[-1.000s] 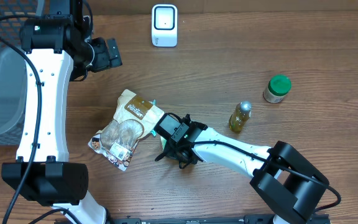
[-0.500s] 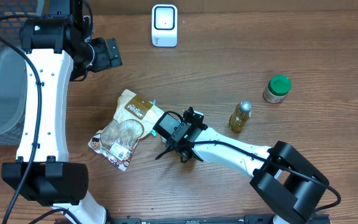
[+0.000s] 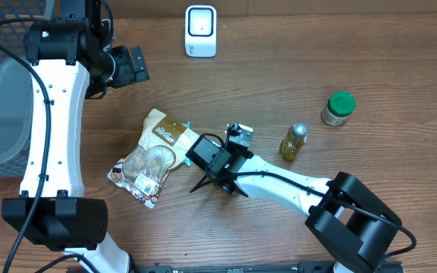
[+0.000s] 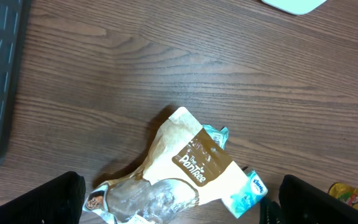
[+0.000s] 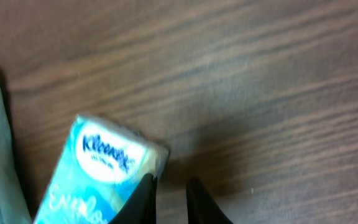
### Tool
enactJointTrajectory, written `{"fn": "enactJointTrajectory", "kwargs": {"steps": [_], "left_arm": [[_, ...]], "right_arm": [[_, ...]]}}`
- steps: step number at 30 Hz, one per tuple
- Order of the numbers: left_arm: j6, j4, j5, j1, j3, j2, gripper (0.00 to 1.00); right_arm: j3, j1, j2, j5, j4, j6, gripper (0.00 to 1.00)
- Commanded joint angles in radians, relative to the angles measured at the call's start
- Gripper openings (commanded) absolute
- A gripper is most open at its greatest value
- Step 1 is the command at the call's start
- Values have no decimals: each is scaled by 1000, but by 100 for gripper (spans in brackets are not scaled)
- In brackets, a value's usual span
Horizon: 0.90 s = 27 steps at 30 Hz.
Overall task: Scan the item barcode
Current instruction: 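Lower the right gripper and grasp the Kleenex pack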
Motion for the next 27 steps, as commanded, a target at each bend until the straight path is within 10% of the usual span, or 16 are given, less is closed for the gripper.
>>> {"fn": "enactJointTrajectory", "kwargs": {"steps": [1, 7, 14, 27], "left_arm": [[-6, 0, 3, 0, 2, 0, 100], [-6, 0, 3, 0, 2, 0, 100], [-6, 0, 3, 0, 2, 0, 100], [-6, 0, 3, 0, 2, 0, 100]], "right_arm": [[-5, -2, -5, 106, 22, 2, 15], [0, -2, -14, 195, 23, -5, 4], [16, -3, -90, 42, -2, -4, 32], [-35, -6, -77, -208, 78, 145, 33]]}}
